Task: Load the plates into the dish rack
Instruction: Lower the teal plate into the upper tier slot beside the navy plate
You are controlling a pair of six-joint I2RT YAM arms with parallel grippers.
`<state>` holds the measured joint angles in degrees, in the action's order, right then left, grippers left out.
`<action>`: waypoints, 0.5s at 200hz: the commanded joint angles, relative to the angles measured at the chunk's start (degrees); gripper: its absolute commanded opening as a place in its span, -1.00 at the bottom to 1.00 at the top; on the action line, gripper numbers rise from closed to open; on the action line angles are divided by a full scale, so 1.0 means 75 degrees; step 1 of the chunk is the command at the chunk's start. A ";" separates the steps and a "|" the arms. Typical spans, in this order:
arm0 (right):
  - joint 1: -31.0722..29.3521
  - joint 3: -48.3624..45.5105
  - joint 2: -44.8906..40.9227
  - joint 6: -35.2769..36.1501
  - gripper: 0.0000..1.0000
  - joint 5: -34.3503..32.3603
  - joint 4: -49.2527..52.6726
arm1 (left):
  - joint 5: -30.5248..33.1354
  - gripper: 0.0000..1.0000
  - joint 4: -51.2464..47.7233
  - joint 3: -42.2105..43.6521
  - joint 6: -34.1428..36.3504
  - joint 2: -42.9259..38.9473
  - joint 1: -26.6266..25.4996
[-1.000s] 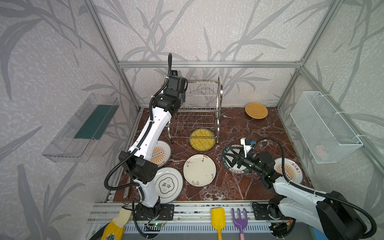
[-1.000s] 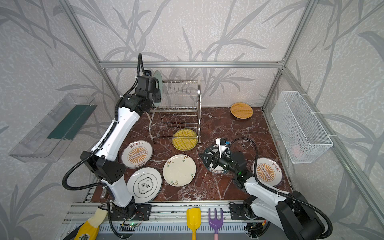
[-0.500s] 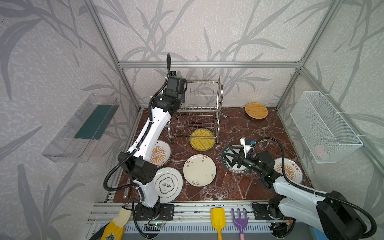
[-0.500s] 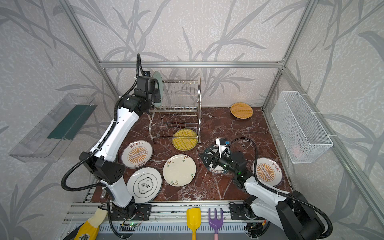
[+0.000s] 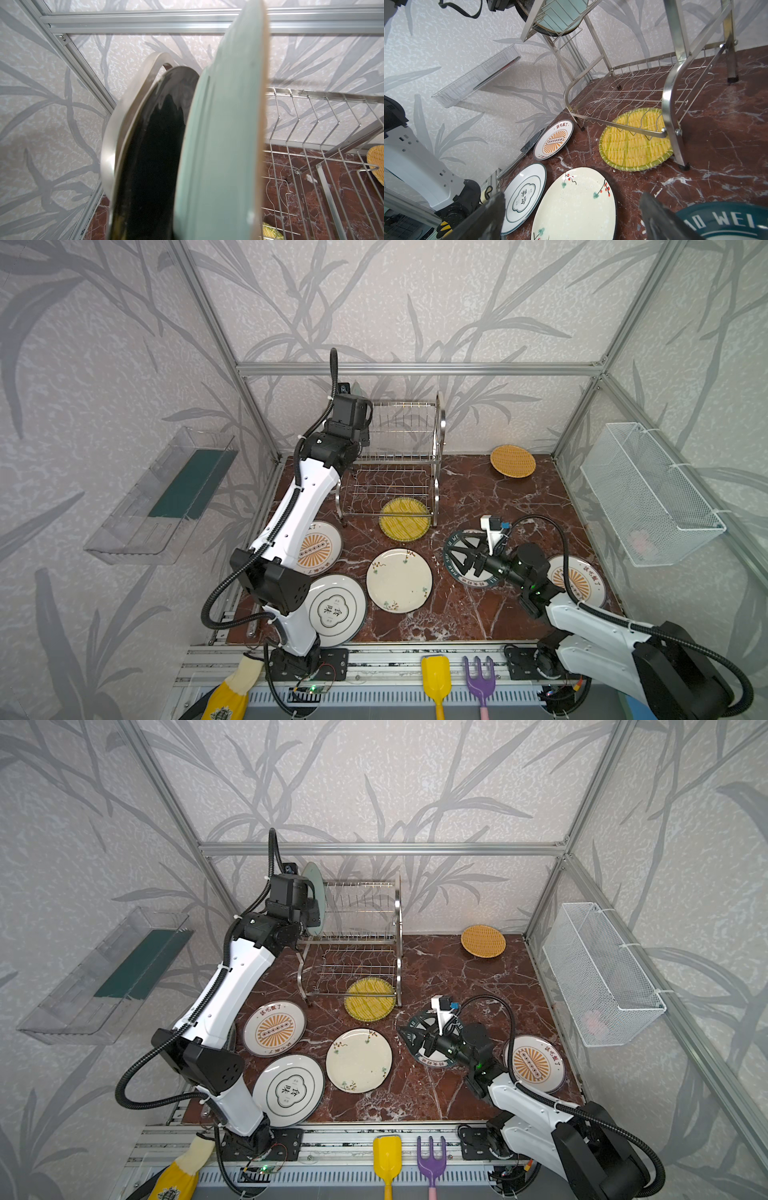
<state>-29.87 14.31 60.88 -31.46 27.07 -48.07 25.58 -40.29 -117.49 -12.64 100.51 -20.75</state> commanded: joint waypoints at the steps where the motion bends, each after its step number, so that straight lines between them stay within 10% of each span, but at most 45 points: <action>1: -0.0059 0.0284 -0.0090 0.0126 0.98 0.0016 0.0005 | 0.0069 -0.54 0.0317 0.0034 -0.0062 -0.0519 -0.0057; 100: -0.0063 0.0300 -0.0193 0.0187 0.98 -0.0027 0.0117 | -0.0182 -0.36 0.0100 -0.0270 -0.0165 -0.0570 -0.0057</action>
<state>-30.06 14.31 60.64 -31.18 27.05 -47.16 25.43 -38.57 -116.99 -12.82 97.80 -20.88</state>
